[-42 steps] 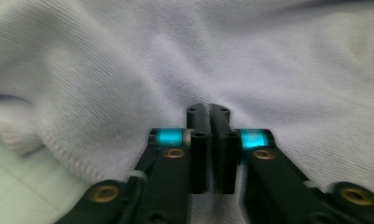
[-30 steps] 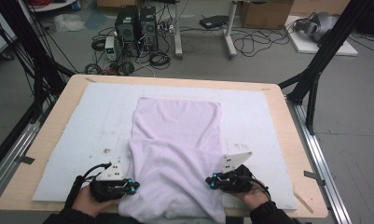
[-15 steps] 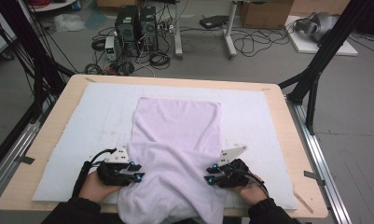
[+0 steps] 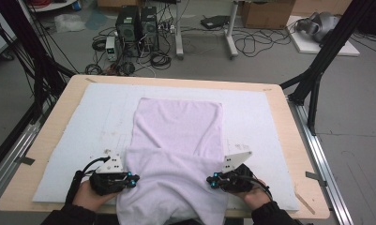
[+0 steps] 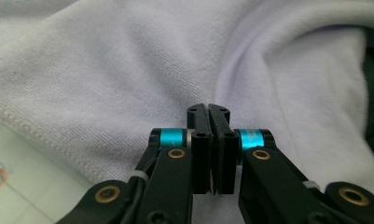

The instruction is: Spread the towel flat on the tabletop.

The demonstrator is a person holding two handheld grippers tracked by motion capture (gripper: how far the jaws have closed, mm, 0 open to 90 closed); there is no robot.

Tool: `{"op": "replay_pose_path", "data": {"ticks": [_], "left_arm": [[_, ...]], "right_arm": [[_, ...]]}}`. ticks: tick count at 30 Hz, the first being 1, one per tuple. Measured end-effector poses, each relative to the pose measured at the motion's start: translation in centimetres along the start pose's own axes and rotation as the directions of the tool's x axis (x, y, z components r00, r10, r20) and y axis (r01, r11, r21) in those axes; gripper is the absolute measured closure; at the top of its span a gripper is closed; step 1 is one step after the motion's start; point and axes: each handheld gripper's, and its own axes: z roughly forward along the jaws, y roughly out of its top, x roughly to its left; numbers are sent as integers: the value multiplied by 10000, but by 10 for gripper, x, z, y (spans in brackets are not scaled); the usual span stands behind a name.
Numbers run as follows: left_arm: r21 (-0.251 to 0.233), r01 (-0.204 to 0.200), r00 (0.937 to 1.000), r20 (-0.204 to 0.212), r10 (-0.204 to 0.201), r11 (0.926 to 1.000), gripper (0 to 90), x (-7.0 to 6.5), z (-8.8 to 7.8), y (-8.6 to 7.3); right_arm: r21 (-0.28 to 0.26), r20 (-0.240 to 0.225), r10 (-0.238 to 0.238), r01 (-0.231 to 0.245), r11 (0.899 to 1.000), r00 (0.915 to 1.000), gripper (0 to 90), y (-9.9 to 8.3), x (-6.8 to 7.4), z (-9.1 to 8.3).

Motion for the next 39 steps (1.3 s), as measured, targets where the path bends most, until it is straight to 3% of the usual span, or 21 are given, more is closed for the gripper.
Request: {"op": "replay_pose_path", "data": {"ticks": [3, 5, 9, 11, 13, 14, 15, 16, 17, 23, 25, 27, 28, 29, 32, 34, 36, 39], "left_arm": [[-217, -283, 9993, 229, 288, 9994, 861, -12, -10, -5], [-390, -290, 9995, 132, 296, 9988, 723, -15, -13, -4], [-401, -163, 9997, 190, 170, 9991, 617, -7, -4, 3], [-195, -111, 9994, 332, 117, 9997, 581, -4, 6, 6], [170, -222, 9987, 454, 214, 9996, 609, -3, 17, 6], [347, -332, 9980, 551, 313, 9988, 679, -4, 22, 5], [181, -431, 9987, 284, 426, 9989, 734, -6, 23, 3], [245, -387, 9985, 389, 378, 9989, 830, -5, 22, 4], [279, -369, 9983, 468, 356, 9989, 853, -6, 21, 4], [288, -477, 9967, 673, 457, 9984, 861, -24, 8, -8], [166, -526, 9947, 889, 509, 9985, 859, -33, 1, -12], [-89, -550, 9929, 1054, 556, 9984, 822, -39, -6, -13], [-177, -466, 9937, 1009, 481, 9988, 742, -40, -8, -12], [-247, -440, 9944, 953, 461, 9987, 671, -39, -9, -12], [-288, -447, 9966, 678, 466, 9986, 593, -31, -6, -5], [-48, -548, 9976, 424, 550, 9985, 593, -24, 1, -3], [216, -463, 9975, 540, 451, 9987, 617, -19, 10, -4], [194, -528, 9938, 987, 506, 9984, 816, -21, 14, -5]], "right_arm": [[-287, -487, -148, 134, 9995, 9987, 875, -4, 14, -8], [-688, -182, -395, 381, 9969, 9991, 812, -4, 20, -16], [-385, 17, -307, 307, 9988, 9995, 632, 1, 10, -14], [-129, -67, -190, 189, 9997, 9998, 612, -2, 4, -5], [246, -16, -268, 268, 9993, 9996, 627, -3, 2, 2], [365, -48, -228, 230, 9991, 9997, 691, -4, 2, 5], [538, -80, -283, 287, 9981, 9996, 748, -4, 2, 7], [514, -56, -273, 276, 9983, 9996, 819, -5, 3, 9], [512, -285, -182, 196, 9985, 9994, 864, -5, 4, 9], [442, -873, -365, 404, 9982, 9955, 879, -9, 18, 4], [250, -1257, -384, 419, 9988, 9913, 878, -9, 26, 0], [-102, -1609, -681, 673, 9977, 9846, 815, -8, 36, -8], [-424, -1494, -678, 621, 9972, 9864, 728, -7, 39, -13], [-680, -1264, -603, 520, 9963, 9901, 723, -5, 40, -18], [-181, -307, -626, 621, 9979, 9976, 664, -2, 32, -20], [-41, -206, -445, 444, 9990, 9988, 658, -5, 22, -14], [189, -189, -360, 363, 9992, 9992, 667, -9, 14, -8], [609, -175, -411, 421, 9973, 9990, 779, -13, 8, 0]]}}
